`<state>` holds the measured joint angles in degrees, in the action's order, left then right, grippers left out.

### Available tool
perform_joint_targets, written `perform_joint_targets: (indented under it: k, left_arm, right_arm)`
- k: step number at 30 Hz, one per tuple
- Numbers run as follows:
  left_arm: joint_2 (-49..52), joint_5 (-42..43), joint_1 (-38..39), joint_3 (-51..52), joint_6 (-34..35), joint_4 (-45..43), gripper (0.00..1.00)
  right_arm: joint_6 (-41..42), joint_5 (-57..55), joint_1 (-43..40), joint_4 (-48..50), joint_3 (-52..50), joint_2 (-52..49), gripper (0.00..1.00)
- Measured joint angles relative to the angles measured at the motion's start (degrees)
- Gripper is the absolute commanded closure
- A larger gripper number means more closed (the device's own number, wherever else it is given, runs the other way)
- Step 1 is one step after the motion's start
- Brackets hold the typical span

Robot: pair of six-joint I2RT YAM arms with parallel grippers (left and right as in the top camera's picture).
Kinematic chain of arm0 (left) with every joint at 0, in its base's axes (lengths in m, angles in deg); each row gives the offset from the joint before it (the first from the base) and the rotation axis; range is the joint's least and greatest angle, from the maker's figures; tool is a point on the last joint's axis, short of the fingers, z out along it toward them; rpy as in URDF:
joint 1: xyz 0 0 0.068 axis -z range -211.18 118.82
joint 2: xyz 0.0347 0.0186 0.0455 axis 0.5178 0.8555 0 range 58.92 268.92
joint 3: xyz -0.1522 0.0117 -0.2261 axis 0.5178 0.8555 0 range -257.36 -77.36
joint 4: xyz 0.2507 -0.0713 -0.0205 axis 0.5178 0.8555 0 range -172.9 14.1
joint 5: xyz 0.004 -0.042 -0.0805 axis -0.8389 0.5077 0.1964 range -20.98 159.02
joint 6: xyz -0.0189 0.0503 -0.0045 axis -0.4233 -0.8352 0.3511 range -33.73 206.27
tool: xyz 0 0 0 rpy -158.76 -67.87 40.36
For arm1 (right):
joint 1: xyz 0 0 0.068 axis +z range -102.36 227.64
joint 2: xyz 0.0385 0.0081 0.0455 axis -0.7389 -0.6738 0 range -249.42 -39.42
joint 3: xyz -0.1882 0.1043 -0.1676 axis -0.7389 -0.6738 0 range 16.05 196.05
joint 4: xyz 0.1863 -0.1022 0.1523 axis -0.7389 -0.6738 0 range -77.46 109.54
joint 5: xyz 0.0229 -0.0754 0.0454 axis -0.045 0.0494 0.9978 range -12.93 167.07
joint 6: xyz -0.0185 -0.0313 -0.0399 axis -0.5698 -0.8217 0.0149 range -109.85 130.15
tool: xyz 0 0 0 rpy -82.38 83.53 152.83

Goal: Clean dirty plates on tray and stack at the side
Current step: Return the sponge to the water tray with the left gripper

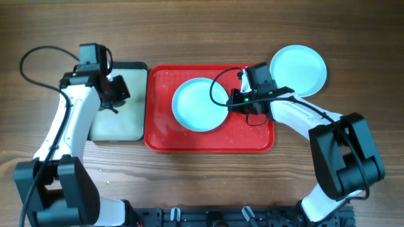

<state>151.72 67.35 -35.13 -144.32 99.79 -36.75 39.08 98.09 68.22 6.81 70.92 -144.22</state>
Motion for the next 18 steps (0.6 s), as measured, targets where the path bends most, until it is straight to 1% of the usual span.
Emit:
perform_joint_targets:
  k: [4,6,11,13,14,15,16,17,18]
  left_arm:
    - [0.0,-1.9,-1.1,6.8,-0.9,-7.8,0.96]
    - [0.1,-2.0,-1.0,10.4,-2.5,-12.2,0.95]
    - [0.1,-2.2,-1.0,12.2,-5.5,-13.9,0.88]
    - [0.1,-2.2,-1.0,12.2,-5.9,-13.9,0.83]
    - [0.1,-2.2,-1.0,12.2,-6.0,-14.0,0.79]
    - [0.1,-2.2,-1.0,12.2,-6.0,-14.0,0.71]
    - [0.1,-2.3,-1.0,12.2,-6.0,-14.0,0.66]
    - [0.1,-2.4,-1.0,12.2,-6.4,-13.9,0.57]
    - [0.1,-2.4,-1.0,12.2,-6.4,-13.9,0.54]
  right_arm:
    - [0.0,0.0,0.0,0.0,0.0,0.0,0.96]
    - [0.0,0.0,0.0,0.0,0.0,0.0,0.96]
    - [0.0,0.0,0.0,0.0,0.0,0.0,0.96]
    - [0.0,0.0,0.0,0.0,0.0,0.0,0.96]
    - [0.0,0.0,0.0,0.0,0.0,0.0,0.96]
    - [0.0,0.0,0.0,0.0,0.0,0.0,0.96]
    - [0.0,0.0,0.0,0.0,0.0,0.0,0.96]
    - [0.0,0.0,0.0,0.0,0.0,0.0,0.96]
    - [0.0,0.0,0.0,0.0,0.0,0.0,0.96]
